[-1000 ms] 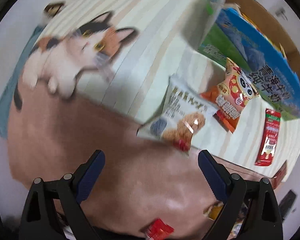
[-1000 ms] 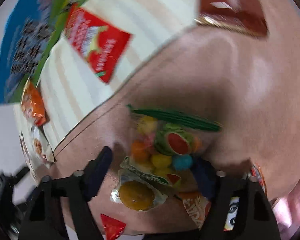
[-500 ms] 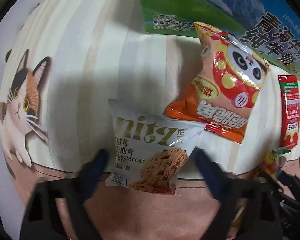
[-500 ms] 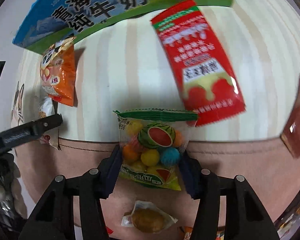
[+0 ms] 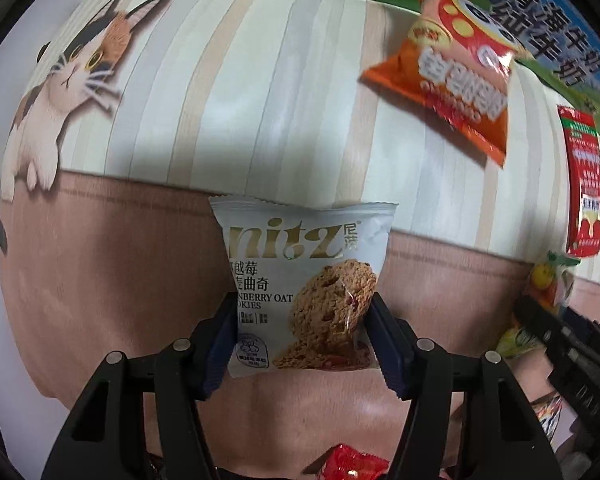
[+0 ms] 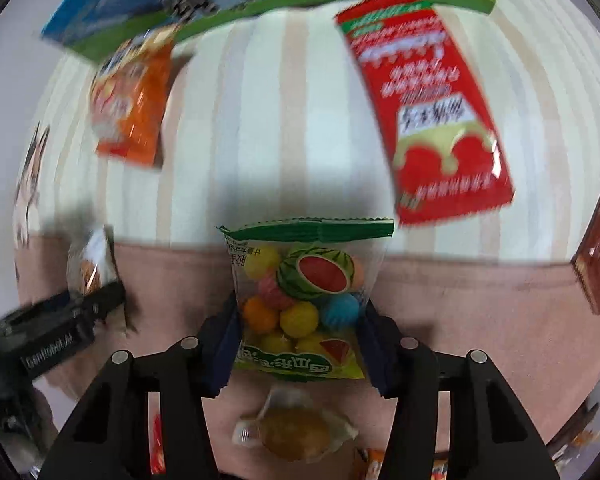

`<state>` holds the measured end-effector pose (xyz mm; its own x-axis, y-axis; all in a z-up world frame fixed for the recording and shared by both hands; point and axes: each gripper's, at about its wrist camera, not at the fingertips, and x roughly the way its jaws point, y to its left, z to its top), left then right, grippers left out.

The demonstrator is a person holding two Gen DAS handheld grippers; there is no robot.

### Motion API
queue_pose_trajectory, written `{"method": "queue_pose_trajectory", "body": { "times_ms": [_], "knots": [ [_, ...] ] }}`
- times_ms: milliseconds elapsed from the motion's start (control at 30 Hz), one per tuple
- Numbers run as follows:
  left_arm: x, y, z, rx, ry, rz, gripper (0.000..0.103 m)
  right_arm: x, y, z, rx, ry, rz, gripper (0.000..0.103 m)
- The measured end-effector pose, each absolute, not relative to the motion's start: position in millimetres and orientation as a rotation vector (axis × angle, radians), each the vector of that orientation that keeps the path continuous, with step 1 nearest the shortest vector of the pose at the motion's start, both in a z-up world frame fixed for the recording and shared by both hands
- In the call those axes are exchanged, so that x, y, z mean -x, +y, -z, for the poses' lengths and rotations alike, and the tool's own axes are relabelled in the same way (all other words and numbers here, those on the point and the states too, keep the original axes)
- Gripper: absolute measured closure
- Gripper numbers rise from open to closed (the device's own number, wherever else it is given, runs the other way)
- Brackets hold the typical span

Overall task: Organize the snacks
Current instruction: 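Lift the Nitz pack and gum bag toward the cardboard box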

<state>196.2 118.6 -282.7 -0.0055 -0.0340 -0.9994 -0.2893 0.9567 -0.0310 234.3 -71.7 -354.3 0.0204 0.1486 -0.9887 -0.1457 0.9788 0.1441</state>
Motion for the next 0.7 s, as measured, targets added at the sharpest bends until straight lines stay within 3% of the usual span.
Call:
{"method": "queue_pose_trajectory", "body": {
  "times_ms": [500, 700],
  "knots": [
    [-194, 92, 311, 0.191, 1.553, -0.198, 0.044, -208, -84, 369, -0.052, 1.519, -0.205, 0.039],
    [-211, 70, 306, 0.147, 1.514, -0.195, 0.055, -212, -54, 379, -0.035, 1.490, -0.161, 0.049]
  ]
}}
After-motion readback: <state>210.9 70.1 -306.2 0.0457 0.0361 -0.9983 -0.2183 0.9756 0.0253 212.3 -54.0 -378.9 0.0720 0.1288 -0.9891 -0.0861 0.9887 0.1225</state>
